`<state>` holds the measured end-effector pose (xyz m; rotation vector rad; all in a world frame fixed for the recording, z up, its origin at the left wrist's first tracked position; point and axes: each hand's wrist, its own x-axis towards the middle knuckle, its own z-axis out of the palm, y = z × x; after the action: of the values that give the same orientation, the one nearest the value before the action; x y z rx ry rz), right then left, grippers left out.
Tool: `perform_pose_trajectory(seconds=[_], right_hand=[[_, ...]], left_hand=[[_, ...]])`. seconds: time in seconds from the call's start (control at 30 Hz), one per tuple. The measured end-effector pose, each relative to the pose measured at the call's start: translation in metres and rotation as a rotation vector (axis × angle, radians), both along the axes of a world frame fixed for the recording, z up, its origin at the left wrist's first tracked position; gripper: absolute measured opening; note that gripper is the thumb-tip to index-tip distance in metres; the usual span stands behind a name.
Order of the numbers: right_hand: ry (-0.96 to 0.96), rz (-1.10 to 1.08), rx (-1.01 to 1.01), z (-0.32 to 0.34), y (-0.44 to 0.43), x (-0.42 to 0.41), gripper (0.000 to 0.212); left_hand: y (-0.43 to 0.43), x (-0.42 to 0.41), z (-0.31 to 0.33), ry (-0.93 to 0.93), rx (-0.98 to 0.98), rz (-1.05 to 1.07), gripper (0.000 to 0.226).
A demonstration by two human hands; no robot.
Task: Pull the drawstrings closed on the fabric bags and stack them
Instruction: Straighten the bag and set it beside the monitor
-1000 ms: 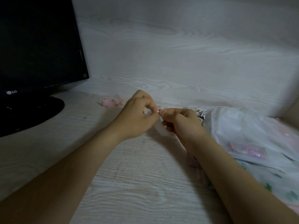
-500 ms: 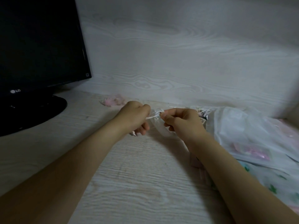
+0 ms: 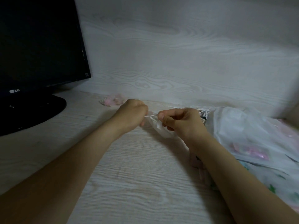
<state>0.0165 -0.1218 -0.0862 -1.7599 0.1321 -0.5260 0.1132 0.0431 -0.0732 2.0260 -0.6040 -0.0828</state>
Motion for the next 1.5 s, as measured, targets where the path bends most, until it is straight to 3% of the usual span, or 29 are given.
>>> perform_pose_trajectory(seconds=[0.2, 0.4, 0.47, 0.6, 0.8, 0.9, 1.0, 1.1, 1.17, 1.27, 1.37, 1.4, 1.5], right_hand=[[0.005, -0.001, 0.016, 0.003, -0.003, -0.002, 0.011], [0.069, -0.138, -0.528, 0.004, -0.007, 0.0, 0.007], [0.066, -0.162, -0.679, 0.006, 0.0, -0.001, 0.011], [0.069, -0.274, -0.744, 0.006, 0.003, -0.001, 0.012], [0.034, -0.376, -0.811, 0.001, 0.01, 0.001, 0.009], [-0.078, -0.249, -0.748, 0.0, 0.013, -0.003, 0.004], [-0.13, -0.104, -0.507, 0.004, 0.022, -0.009, 0.008], [-0.095, -0.085, -0.355, 0.008, 0.032, -0.011, 0.013], [-0.13, -0.074, -0.243, 0.01, 0.036, -0.006, 0.012], [-0.143, -0.085, -0.079, 0.017, 0.041, 0.006, 0.013], [-0.161, -0.103, 0.051, 0.029, 0.046, 0.013, 0.01], [-0.169, -0.094, 0.065, 0.032, 0.048, 0.015, 0.021], [-0.252, -0.087, -0.119, 0.04, 0.056, 0.027, 0.044]], left_hand=[[0.007, -0.003, 0.0, -0.191, 0.017, 0.28, 0.048], [0.014, 0.008, -0.007, -0.389, 0.089, 0.435, 0.06], [0.014, 0.009, -0.007, -0.406, 0.104, 0.449, 0.055], [0.014, 0.009, -0.004, -0.397, 0.084, 0.481, 0.029], [0.013, 0.012, -0.008, -0.468, 0.034, 0.483, 0.021], [0.015, 0.014, -0.014, -0.512, -0.006, 0.416, 0.018], [0.015, 0.021, -0.021, -0.48, -0.008, 0.249, 0.012], [0.015, 0.025, -0.024, -0.325, -0.02, 0.008, 0.046], [0.015, 0.026, -0.021, -0.154, -0.081, -0.067, 0.049], [0.02, 0.034, -0.015, 0.027, -0.217, -0.023, 0.018], [0.028, 0.046, -0.015, 0.078, -0.361, 0.077, 0.015], [0.029, 0.05, -0.016, 0.068, -0.42, 0.103, 0.014], [0.033, 0.061, -0.014, -0.092, -0.485, 0.212, 0.018]])
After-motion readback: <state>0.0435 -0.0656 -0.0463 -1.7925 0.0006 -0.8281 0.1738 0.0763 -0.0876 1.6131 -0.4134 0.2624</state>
